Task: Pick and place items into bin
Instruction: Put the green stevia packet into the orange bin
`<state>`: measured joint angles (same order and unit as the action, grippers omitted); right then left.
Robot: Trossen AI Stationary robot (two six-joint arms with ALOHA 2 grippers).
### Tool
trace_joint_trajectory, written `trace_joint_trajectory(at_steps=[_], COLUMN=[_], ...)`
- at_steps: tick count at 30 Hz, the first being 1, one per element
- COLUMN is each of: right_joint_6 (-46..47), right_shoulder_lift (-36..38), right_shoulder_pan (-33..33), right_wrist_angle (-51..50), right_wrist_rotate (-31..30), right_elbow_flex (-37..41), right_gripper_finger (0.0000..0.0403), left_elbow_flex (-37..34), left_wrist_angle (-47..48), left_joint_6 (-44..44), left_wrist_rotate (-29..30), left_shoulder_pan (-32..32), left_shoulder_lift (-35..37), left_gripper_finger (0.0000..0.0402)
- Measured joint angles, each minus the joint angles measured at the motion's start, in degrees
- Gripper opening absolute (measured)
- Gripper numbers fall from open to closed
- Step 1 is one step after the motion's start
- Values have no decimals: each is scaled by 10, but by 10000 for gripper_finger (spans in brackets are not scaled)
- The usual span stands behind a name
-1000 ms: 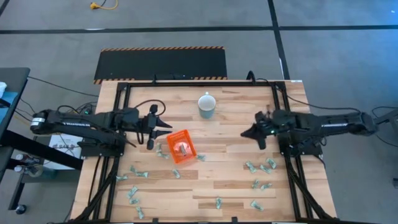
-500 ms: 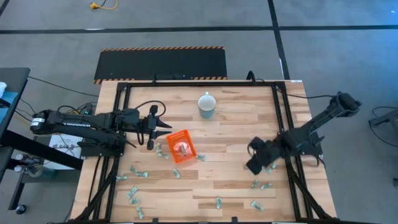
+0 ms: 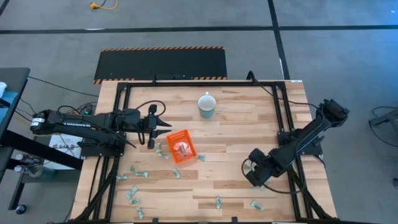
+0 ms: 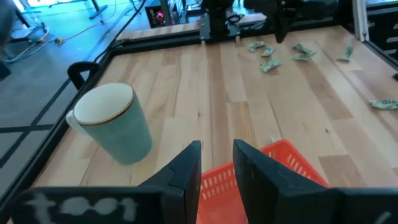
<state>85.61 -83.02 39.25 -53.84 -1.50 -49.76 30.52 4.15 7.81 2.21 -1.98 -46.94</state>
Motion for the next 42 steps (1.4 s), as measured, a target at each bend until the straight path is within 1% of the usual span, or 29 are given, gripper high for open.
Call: trace_joint_trajectory(at_steps=[5,7,9,12,18,22,26,30,34,37,42], right_joint_6=[-40,-64,-82,-91,-91,-91,-91,-96,-96,-98,-113], right_shoulder_lift=[9,10,10,-1,-54,-81,-101,-122,-127,-122,-118], right_shoulder_pan=[-22,-30,-35,-45,-56,-61,-60,-60,-60,-60,-61], right_wrist_angle=[8,18,27,42,42,46,54,64,70,75,80], right_wrist_rotate=[0,0,-1,-1,2,-1,0,8,8,4,-4], right_elbow_flex=[0,0,0,3,3,4,4,3,2,3,4], right_gripper_finger=[1,10,28,68,142,172,185,185,168,138,65], left_elbow_flex=[0,0,0,0,0,0,0,0,0,0,0], left_wrist_angle=[17,21,28,32,41,41,42,42,42,42,42], left_joint_6=[-6,-11,-14,-14,-16,-16,-21,-21,-21,-21,-21], left_wrist_rotate=[0,0,0,0,0,0,0,1,1,1,1], left_shoulder_pan=[0,0,0,0,0,0,0,0,0,0,0], left_shoulder_lift=[0,0,0,0,0,0,0,0,0,0,0], left_gripper_finger=[83,83,83,83,83,83,83,83,83,83,83])
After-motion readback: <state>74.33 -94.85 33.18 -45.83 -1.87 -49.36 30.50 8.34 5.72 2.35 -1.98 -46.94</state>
